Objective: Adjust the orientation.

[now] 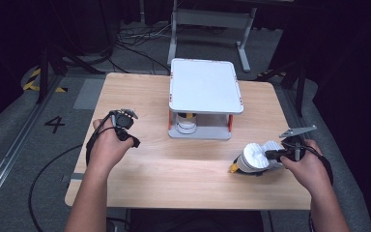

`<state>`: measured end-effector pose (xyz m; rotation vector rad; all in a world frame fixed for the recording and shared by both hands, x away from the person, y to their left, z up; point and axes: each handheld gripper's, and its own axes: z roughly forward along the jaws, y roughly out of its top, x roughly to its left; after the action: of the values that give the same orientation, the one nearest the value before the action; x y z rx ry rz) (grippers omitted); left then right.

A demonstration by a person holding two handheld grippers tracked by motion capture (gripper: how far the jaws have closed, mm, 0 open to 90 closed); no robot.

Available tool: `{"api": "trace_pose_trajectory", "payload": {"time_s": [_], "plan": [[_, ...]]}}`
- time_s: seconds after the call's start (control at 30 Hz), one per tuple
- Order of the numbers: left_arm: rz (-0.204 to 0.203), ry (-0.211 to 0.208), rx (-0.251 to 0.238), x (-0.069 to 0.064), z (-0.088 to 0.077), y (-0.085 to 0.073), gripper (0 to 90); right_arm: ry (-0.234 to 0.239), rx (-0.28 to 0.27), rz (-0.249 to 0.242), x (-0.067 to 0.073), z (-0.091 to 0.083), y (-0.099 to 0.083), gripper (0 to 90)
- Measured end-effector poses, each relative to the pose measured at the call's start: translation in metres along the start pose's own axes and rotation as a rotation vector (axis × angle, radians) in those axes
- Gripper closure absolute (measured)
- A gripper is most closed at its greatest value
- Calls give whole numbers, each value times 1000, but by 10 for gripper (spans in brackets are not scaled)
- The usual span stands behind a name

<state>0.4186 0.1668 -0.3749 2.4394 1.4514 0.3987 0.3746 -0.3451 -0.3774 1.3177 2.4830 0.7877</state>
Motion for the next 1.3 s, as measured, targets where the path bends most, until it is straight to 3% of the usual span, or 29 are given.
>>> {"api": "trace_pose_trajectory", "payload": {"time_s": [0.17, 0.2, 0.43, 0.47, 0.5, 0.6, 0.8, 0.93, 0.97, 1.0, 1.03, 1.13, 1.2, 1.3], "plan": [[16, -6, 9, -3, 3, 2, 279, 3, 47, 20, 0, -3, -4, 863], [17, -11, 8, -4, 4, 3, 279, 7, 86, 26, 2, -5, -6, 866], [24, -16, 8, -6, 5, 5, 278, 14, 229, 43, 6, -7, -15, 869], [24, -15, 6, -6, 5, 6, 278, 14, 229, 43, 6, -7, -15, 869], [26, -16, 7, -6, 5, 6, 277, 20, 274, 53, 6, -7, -20, 870], [29, -17, 7, -6, 6, 9, 277, 26, 299, 57, 6, -8, -22, 871], [43, -26, 10, -10, 9, 14, 275, 55, 444, 55, 7, 1, -32, 867], [49, -33, 3, -11, 9, 17, 274, 40, 414, 48, 7, 18, -31, 843], [48, -34, 6, -11, 10, 17, 273, 1, 322, 37, 7, 24, -25, 808], [51, -31, 6, -10, 10, 17, 273, -12, 281, 39, 8, 28, -22, 794], [51, -31, 6, -10, 10, 17, 273, -12, 281, 39, 8, 28, -22, 794], [46, -31, 4, -8, 10, 16, 273, -32, 180, 15, 7, 39, -17, 789], [36, -35, -1, -7, 9, 15, 274, -38, 155, 7, 7, 42, -16, 788], [34, -32, -4, -6, 8, 14, 274, -26, 160, 10, 7, 40, -16, 748]]}}
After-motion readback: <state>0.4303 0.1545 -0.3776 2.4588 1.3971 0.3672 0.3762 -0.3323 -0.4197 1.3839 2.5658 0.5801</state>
